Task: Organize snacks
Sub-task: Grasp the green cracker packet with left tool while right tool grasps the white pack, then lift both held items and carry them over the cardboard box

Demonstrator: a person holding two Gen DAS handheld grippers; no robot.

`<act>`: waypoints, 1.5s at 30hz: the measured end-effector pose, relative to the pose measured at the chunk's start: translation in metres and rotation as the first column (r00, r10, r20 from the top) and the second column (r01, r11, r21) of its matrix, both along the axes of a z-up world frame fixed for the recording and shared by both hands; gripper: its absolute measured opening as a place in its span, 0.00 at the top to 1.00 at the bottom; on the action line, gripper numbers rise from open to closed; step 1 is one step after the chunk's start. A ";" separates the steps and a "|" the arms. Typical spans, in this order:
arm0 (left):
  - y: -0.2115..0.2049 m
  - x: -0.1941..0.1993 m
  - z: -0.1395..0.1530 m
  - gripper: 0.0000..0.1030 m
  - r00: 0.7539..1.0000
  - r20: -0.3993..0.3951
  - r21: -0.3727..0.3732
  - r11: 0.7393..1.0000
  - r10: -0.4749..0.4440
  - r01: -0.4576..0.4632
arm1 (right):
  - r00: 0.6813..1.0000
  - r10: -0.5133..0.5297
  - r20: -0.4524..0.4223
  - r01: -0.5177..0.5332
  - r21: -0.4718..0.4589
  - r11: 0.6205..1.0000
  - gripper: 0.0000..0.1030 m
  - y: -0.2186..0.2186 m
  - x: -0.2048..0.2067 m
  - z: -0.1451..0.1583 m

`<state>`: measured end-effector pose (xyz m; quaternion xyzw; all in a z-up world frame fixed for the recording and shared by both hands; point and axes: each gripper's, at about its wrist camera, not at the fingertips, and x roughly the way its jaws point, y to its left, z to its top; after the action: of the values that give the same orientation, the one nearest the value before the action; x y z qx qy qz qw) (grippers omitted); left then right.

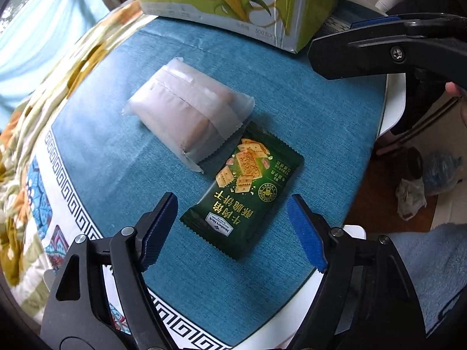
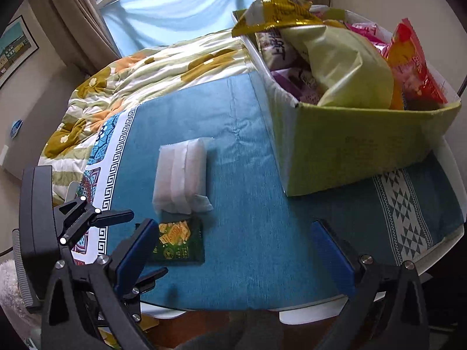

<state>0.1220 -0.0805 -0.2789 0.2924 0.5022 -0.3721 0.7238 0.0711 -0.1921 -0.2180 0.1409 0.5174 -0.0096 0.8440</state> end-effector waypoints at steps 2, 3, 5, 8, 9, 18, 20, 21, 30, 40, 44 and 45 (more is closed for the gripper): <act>-0.003 0.003 -0.006 0.31 1.000 -0.016 0.002 1.000 -0.015 0.015 | 1.000 -0.001 -0.004 0.001 0.009 1.000 0.00 -0.001 0.001 -0.005; -0.004 0.005 -0.009 0.34 0.999 -0.035 0.001 1.000 -0.022 0.022 | 1.000 -0.001 -0.006 0.001 0.010 1.000 0.00 -0.002 0.002 -0.008; -0.004 0.008 -0.009 0.38 0.998 -0.061 -0.028 0.999 -0.028 0.026 | 1.000 0.005 -0.008 -0.005 0.020 1.000 0.00 -0.003 0.003 -0.012; -0.004 0.009 -0.008 0.47 0.998 -0.055 -0.034 0.999 -0.040 0.038 | 1.000 0.010 -0.013 -0.010 0.036 0.999 0.00 -0.003 0.005 -0.018; -0.003 0.010 -0.008 0.51 0.998 -0.058 -0.036 0.999 -0.036 0.034 | 1.000 0.012 -0.014 -0.012 0.039 0.999 0.00 -0.002 0.006 -0.019; 0.030 0.007 -0.006 0.55 0.996 -0.073 -0.020 0.998 0.053 -0.054 | 0.997 0.070 -0.019 -0.069 0.051 0.996 0.00 0.016 0.019 -0.028; 0.041 0.008 -0.006 0.55 0.994 -0.075 -0.015 0.997 0.080 -0.081 | 0.996 0.085 -0.018 -0.084 0.048 0.995 0.00 0.022 0.023 -0.029; 0.046 0.009 -0.006 0.55 0.993 -0.073 -0.011 0.995 0.095 -0.096 | 0.995 0.094 -0.016 -0.093 0.045 0.995 0.00 0.025 0.025 -0.029; 0.080 0.029 -0.006 0.55 0.957 -0.072 -0.006 0.960 0.279 -0.281 | 0.989 0.150 0.003 -0.150 -0.010 0.989 0.01 0.053 0.055 -0.037; 0.088 0.056 -0.006 0.56 0.904 -0.074 -0.025 0.905 0.422 -0.424 | 0.986 0.164 -0.017 -0.165 -0.073 0.984 0.16 0.074 0.084 -0.053; 0.095 0.062 -0.006 0.59 0.894 -0.093 -0.037 0.896 0.439 -0.443 | 0.985 0.168 -0.024 -0.170 -0.106 0.980 0.25 0.080 0.088 -0.060; 0.095 0.063 -0.005 0.59 0.892 -0.095 -0.038 0.893 0.443 -0.448 | 0.984 0.175 -0.020 -0.176 -0.123 0.977 0.28 0.082 0.088 -0.060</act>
<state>0.1848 0.0148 -0.2841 0.1324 0.5747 -0.2230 0.7762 0.1595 -0.1101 -0.2776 0.0420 0.5300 0.0321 0.8464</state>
